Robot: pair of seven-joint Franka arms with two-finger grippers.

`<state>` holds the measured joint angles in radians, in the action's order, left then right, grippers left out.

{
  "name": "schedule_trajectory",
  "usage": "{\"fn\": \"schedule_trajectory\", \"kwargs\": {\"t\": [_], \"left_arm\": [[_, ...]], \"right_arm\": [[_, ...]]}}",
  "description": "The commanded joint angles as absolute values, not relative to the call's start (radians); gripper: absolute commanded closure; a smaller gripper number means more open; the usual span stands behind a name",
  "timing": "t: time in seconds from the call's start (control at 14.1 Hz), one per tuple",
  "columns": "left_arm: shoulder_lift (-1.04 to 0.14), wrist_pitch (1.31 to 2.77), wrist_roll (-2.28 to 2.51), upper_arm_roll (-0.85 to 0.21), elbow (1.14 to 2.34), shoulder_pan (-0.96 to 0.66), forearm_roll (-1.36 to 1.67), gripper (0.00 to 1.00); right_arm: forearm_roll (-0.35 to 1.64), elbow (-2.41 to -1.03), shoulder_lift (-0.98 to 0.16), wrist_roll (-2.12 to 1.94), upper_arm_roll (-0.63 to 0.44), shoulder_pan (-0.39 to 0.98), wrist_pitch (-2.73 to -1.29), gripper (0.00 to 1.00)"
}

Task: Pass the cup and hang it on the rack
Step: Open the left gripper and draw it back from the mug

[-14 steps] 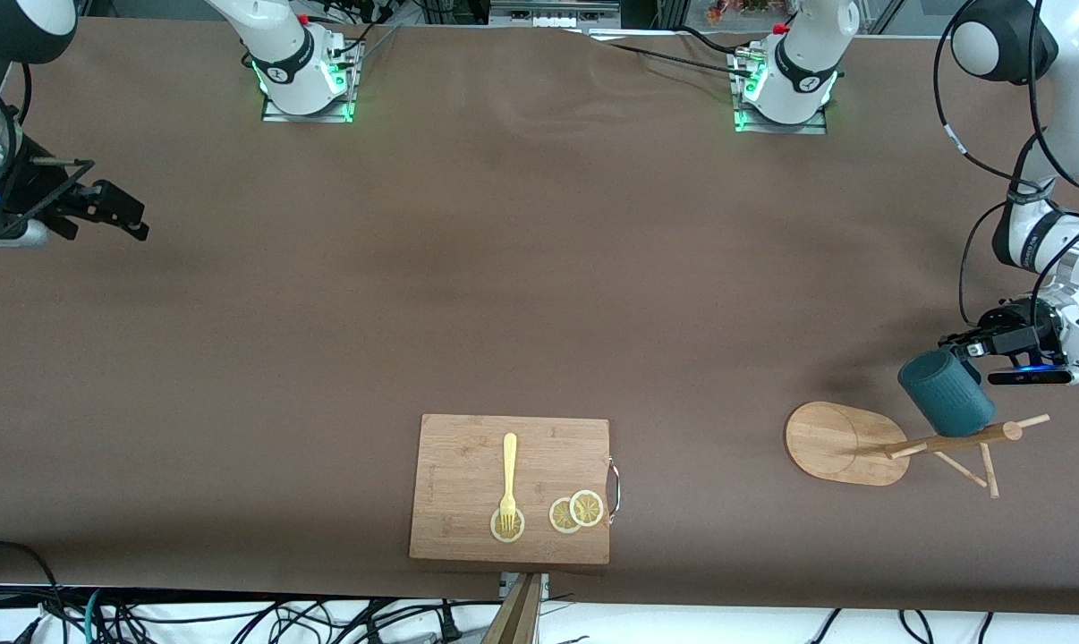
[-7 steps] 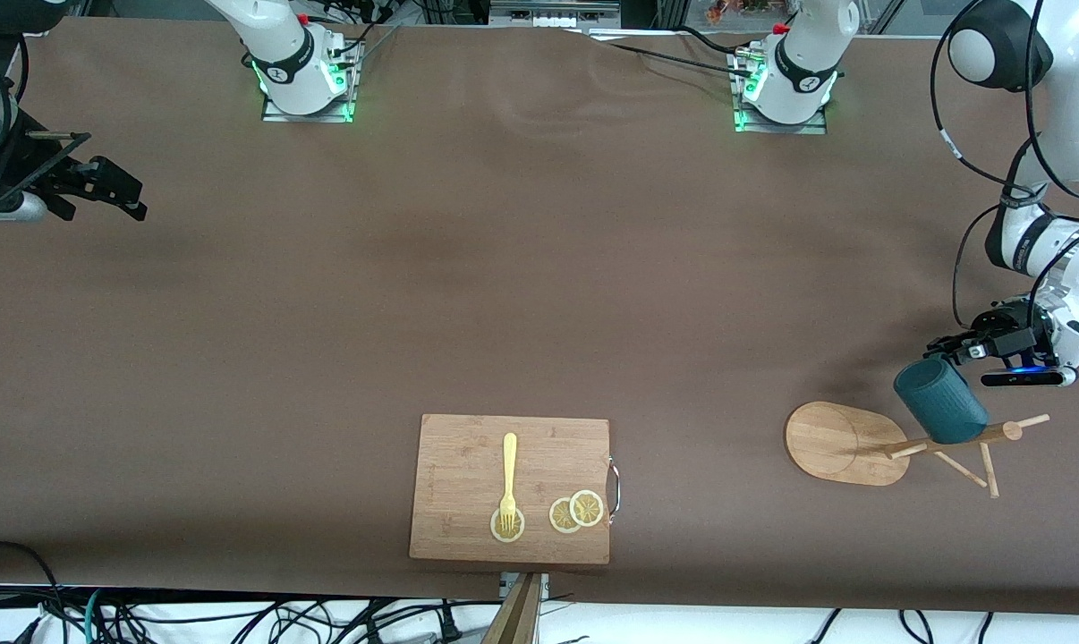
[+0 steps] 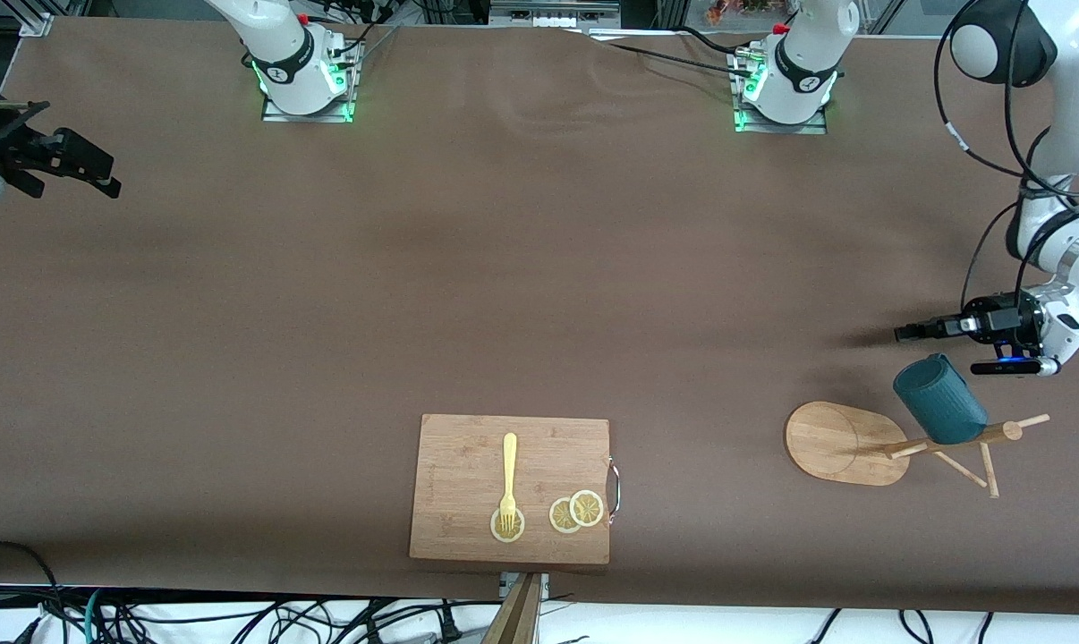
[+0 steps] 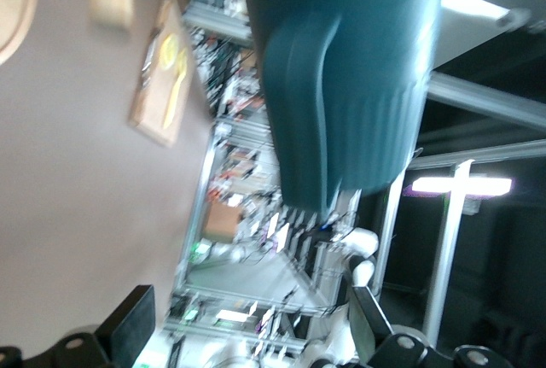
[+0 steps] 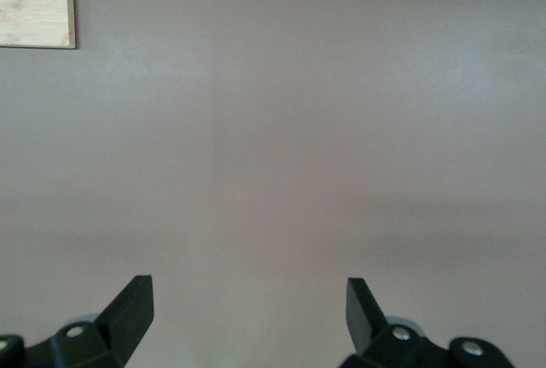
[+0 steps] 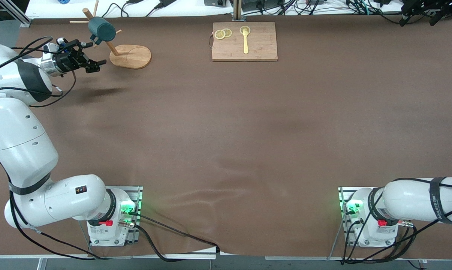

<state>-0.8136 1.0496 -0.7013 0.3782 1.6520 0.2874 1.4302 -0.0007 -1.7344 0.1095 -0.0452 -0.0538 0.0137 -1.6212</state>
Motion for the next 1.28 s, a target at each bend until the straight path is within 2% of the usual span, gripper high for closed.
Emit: {"fn": "schedule_trajectory", "kwargs": {"t": [0.0, 0.28, 0.5, 0.78, 0.99, 1.21], "left_arm": [[-0.714, 1.048, -0.712, 0.382, 1.66, 0.291, 1.225, 0.0], [-0.594, 1.051, -0.716, 0.377, 1.643, 0.267, 0.913, 0.0], [-0.51, 1.058, -0.701, 0.374, 1.559, 0.209, 0.706, 0.0], [-0.482, 1.063, -0.565, 0.35, 1.422, 0.137, 0.565, 0.0], [-0.457, 1.135, -0.431, 0.252, 1.35, 0.126, 0.453, 0.0], [-0.376, 1.25, -0.267, 0.1, 1.341, 0.107, 0.234, 0.0]], "right_arm": [[0.015, -1.663, 0.061, -0.054, -0.06, 0.012, -1.582, 0.0], [0.015, -1.663, 0.061, -0.051, -0.06, 0.011, -1.582, 0.0], [0.015, -1.661, 0.061, -0.051, -0.06, 0.011, -1.591, 0.0], [0.015, -1.637, 0.04, -0.055, -0.06, 0.009, -1.597, 0.0], [0.018, -1.55, -0.014, -0.057, -0.06, 0.009, -1.583, 0.0], [0.018, -1.543, -0.018, -0.057, -0.06, 0.009, -1.583, 0.0]]}}
